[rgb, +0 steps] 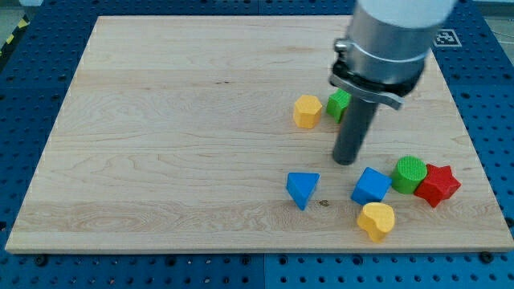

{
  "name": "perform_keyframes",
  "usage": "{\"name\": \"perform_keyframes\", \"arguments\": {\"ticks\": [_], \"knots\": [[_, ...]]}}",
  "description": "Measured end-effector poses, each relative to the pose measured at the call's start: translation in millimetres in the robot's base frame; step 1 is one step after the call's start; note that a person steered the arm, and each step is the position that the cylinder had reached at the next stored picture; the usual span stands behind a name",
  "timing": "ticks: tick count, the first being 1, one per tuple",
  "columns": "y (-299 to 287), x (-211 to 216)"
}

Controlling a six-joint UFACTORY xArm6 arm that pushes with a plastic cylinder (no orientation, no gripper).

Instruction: Move the hexagon between red circle and green star

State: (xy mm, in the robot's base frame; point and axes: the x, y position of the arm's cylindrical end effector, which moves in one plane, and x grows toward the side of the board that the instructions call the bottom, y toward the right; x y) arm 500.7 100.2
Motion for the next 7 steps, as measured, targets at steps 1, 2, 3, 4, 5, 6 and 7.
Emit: {"name": "perform_keyframes", "arguments": {"ticks": [1, 2, 3, 4, 5, 6, 7], "knots": [[-36.4, -10.9], [-65.9, -19.7], [-75.1, -34.5], [-71.7, -53.9], [-62.3, -70.0], [-60.7, -82.0], [-60.0, -82.2]]}}
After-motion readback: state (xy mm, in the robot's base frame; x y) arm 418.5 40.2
